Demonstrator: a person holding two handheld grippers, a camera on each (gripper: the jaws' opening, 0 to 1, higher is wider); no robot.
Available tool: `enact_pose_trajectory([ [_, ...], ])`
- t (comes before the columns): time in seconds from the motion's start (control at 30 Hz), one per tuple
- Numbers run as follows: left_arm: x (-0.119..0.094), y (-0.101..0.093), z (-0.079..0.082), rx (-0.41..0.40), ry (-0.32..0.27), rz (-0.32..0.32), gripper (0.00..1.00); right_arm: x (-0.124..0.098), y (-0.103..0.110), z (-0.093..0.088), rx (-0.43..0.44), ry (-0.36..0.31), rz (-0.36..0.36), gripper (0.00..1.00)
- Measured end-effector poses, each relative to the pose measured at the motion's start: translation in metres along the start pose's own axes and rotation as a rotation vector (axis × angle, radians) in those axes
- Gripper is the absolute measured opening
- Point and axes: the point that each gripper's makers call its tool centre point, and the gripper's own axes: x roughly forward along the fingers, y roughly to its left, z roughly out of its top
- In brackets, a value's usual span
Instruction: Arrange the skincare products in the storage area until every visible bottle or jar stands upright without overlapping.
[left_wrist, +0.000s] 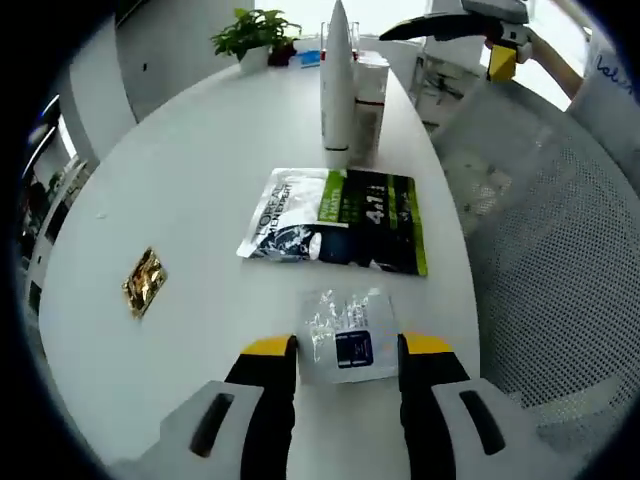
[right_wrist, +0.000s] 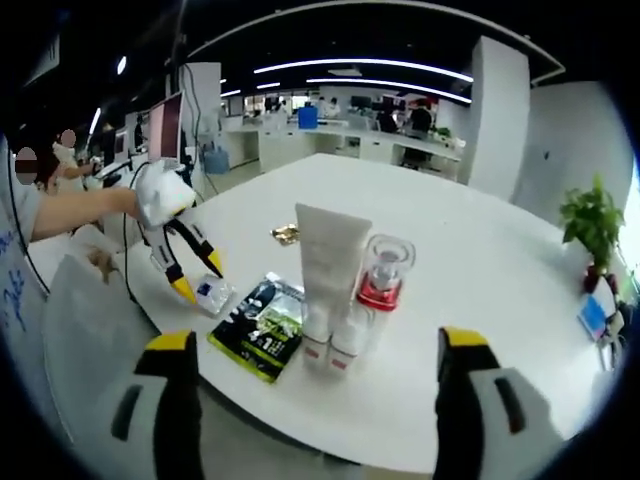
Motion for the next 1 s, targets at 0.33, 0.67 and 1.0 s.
enact_pose_trajectory([
  [0.33,0.006,-0.017,0.002,0.05,-0.001,-0.053,0.37,-0.002,0.002,-0.005,-0.001,0.009,0.004,1.0],
  [0.67,0.01,-0.025,0.005,0.101,-0.006,-0.091,0.37,-0.003,0.002,-0.005,-0.004,0.01,0.006,1.0],
  [1.0,0.015,-0.023,-0.001,0.189,0.032,-0.067,0.38,-0.003,0.003,-0.008,-0.004,0.019,0.004,1.0],
])
